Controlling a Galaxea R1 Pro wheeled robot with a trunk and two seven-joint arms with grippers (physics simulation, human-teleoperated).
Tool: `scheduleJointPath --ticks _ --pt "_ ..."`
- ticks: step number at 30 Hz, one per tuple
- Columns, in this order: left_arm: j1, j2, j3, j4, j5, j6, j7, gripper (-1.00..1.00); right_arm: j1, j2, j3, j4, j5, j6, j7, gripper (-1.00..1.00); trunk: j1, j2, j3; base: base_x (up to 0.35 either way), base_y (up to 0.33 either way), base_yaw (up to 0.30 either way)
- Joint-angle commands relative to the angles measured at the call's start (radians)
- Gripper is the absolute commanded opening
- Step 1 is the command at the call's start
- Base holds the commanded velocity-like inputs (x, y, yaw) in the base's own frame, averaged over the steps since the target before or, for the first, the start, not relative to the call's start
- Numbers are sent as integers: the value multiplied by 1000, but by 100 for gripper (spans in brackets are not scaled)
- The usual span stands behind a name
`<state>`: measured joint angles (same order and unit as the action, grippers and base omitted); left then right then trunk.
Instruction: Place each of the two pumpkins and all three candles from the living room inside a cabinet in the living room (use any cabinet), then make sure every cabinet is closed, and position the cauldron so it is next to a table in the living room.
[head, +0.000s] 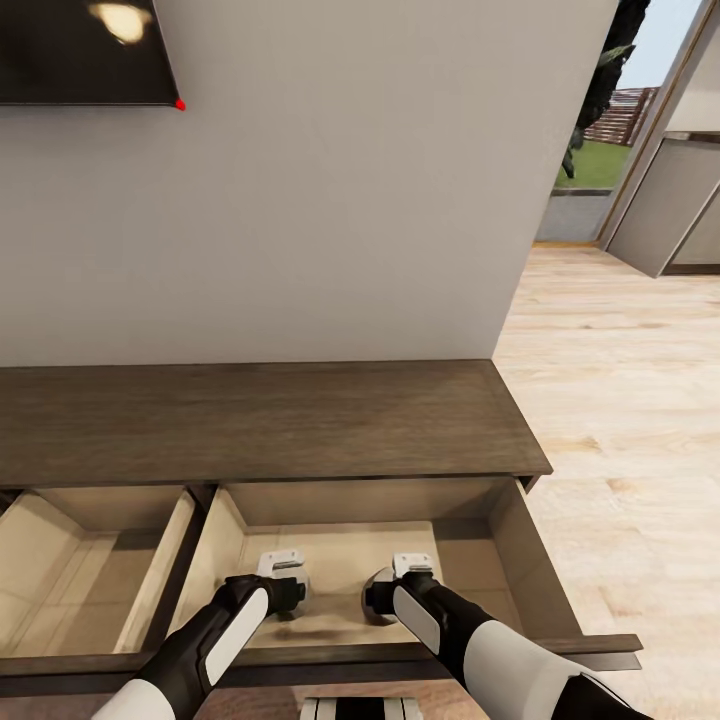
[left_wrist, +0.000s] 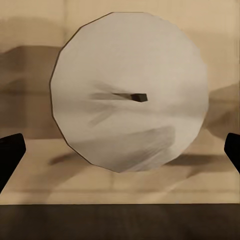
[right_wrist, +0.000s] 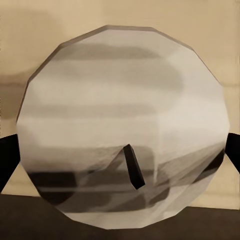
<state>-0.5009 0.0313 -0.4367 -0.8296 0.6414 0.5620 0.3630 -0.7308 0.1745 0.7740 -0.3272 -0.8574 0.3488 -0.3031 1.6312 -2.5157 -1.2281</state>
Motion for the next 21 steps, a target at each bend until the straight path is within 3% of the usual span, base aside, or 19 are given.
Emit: scheduleJointPath --ticks 1,7,21 --pt "-1 1 -5 -2 10 1 10 100 -1 0 5 -1 -5 0 -7 100 0 0 -1 0 0 0" --pt "-1 1 -5 -1 10 3 10 100 -1 0 5 -1 -5 -19 -7 100 0 0 -1 0 0 0" --pt "-1 1 -6 0 10 13 8 100 -1 0 5 -1 -5 -21 -7 100 -6 3 53 0 0 0"
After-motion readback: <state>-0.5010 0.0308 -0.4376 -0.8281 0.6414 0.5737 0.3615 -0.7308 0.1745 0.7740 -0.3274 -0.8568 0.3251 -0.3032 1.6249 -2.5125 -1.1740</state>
